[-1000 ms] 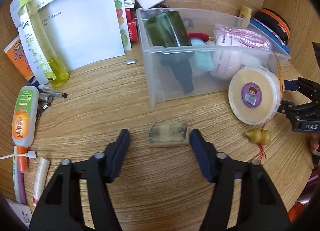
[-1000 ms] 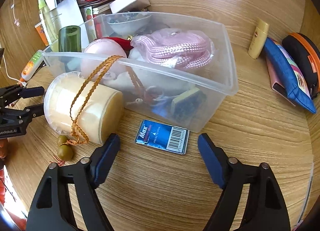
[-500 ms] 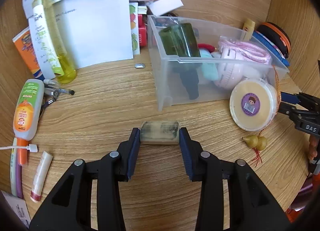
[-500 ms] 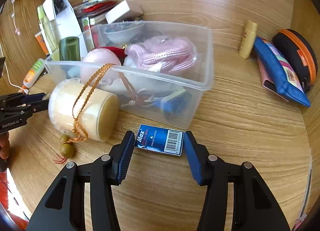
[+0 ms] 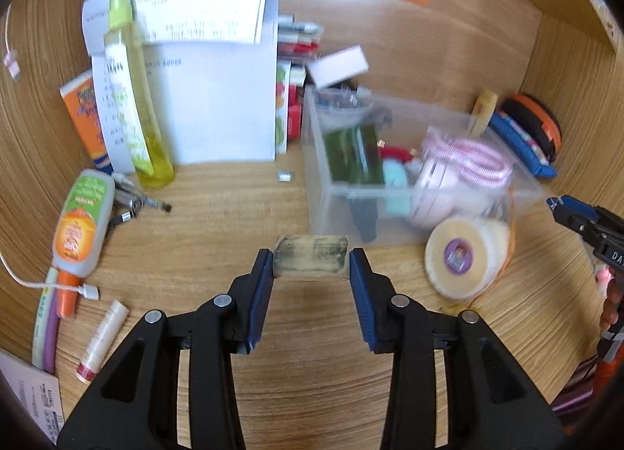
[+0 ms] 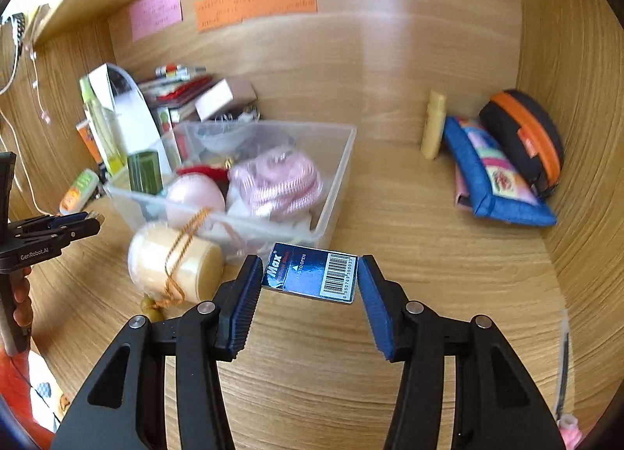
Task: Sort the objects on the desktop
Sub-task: 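Lift the soap bar and card with both tools and carry them over the box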
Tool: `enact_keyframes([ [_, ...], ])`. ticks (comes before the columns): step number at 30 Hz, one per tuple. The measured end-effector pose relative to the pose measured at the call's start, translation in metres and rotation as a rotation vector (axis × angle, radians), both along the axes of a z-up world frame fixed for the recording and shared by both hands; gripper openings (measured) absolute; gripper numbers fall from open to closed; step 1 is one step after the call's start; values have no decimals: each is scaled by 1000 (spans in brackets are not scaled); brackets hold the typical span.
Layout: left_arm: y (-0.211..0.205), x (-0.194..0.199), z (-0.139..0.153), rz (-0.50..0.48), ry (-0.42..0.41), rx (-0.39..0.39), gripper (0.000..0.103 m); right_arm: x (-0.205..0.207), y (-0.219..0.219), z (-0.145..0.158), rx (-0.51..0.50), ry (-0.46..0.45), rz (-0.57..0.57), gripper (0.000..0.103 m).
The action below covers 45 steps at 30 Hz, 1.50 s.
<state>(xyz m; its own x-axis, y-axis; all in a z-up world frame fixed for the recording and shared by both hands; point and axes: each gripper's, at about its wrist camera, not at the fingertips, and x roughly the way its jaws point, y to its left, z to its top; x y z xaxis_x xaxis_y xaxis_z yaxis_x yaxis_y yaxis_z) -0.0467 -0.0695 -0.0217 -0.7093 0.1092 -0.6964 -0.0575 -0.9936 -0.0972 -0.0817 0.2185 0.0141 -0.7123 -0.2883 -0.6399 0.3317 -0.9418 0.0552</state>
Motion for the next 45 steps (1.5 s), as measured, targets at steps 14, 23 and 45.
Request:
enact_keyframes([
  [14, 26, -16, 42, -57, 110, 43, 39, -14, -1, 20, -39, 78, 29, 47],
  [23, 54, -46, 46, -126, 97, 47, 39, -37, -7, 14, -57, 57, 44, 47],
  [45, 106, -114, 16, -219, -43, -14, 39, -57, -46, -2, -39, 25, 153, 48],
])
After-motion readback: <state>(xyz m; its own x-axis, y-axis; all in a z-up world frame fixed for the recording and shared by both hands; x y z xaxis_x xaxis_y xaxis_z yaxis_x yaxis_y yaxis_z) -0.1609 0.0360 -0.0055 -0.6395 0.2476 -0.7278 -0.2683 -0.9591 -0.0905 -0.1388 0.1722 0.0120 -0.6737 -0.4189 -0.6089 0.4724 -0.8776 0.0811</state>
